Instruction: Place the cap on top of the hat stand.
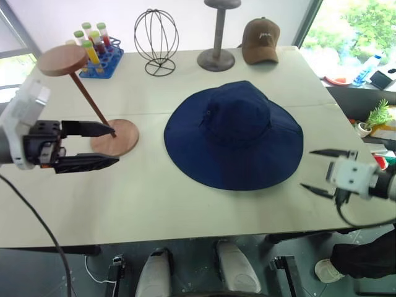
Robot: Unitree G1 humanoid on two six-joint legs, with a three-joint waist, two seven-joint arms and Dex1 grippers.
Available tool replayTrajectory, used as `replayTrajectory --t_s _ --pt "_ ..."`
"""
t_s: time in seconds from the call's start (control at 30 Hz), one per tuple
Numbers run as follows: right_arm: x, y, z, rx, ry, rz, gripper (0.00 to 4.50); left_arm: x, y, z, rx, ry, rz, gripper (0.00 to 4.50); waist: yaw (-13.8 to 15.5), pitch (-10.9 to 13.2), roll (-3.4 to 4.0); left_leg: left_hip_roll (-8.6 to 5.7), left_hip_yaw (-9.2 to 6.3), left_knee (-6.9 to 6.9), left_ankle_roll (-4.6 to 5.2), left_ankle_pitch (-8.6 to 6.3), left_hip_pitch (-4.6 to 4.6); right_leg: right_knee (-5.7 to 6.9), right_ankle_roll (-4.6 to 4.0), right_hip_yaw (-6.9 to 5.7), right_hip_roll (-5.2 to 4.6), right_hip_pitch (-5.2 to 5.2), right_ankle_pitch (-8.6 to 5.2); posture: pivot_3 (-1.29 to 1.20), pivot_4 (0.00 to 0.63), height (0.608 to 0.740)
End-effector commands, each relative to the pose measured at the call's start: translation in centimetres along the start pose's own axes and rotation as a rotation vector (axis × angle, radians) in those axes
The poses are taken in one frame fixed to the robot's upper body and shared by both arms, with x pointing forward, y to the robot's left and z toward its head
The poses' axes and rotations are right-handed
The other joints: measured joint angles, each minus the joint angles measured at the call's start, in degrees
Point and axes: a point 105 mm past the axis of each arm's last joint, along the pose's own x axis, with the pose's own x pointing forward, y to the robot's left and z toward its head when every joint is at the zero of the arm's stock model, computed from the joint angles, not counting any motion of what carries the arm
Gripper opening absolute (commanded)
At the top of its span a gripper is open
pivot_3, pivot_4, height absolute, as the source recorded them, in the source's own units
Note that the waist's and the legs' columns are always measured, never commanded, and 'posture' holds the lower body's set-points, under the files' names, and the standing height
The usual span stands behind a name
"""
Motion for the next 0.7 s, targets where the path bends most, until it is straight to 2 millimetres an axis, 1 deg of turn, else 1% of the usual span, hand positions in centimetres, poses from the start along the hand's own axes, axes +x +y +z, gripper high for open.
replayTrajectory --t_s 0.03,0.2,0.37,0.47,0.6,0.7 --pt "0.4 0.8 0.4 -0.067 0.039 -0.063 4.45 0.6 0.2 0.4 0.028 -0.003 -0.038 4.50 -0.16 0.00 0.00 -0.01 0.02 0.10 0.00 0.00 -0.04 0.00 0.00 0.01 -0.02 0.02 0.00 0.00 0.150 0.740" --pt "3.0 1.7 -0.6 -0.107 0.099 -0.177 4.45 1.4 0.2 0.6 0.041 -0.002 -0.078 4.50 -0.03 -0.04 -0.14 -0.01 0.04 0.21 0.00 0.00 -0.06 -0.01 -0.07 0.02 -0.04 0.04 0.04 0.00 0.150 0.740" --pt "5.8 1.7 -0.9 -0.129 0.104 -0.272 4.45 1.6 0.0 1.0 0.060 -0.004 -0.081 4.50 -0.20 -0.27 -0.53 0.01 0.02 0.19 0.00 0.00 -0.02 -0.01 -0.09 0.02 -0.02 0.06 0.05 0.00 0.150 0.740" --pt "7.6 1.1 -0.6 -0.146 0.084 -0.317 4.45 1.5 -0.1 1.3 0.064 -0.007 -0.070 4.50 -0.16 -0.41 -0.74 0.04 0.02 0.24 0.00 0.00 0.00 -0.02 -0.12 0.02 0.00 0.12 0.07 0.00 0.150 0.740" --pt "9.9 0.4 0.4 -0.165 0.024 -0.342 4.45 1.2 -0.2 1.1 0.061 -0.003 -0.047 4.50 -0.21 -0.45 -0.82 0.05 0.02 0.30 0.00 0.00 0.01 -0.01 -0.14 0.02 0.00 0.17 0.09 0.00 0.150 0.740" --pt "11.0 0.0 0.8 -0.196 -0.002 -0.347 4.45 1.1 -0.3 1.1 0.061 -0.003 -0.035 4.50 -0.20 -0.46 -0.83 0.05 0.01 0.31 0.01 0.00 0.02 0.00 -0.14 0.01 0.01 0.18 0.09 0.00 0.150 0.740"
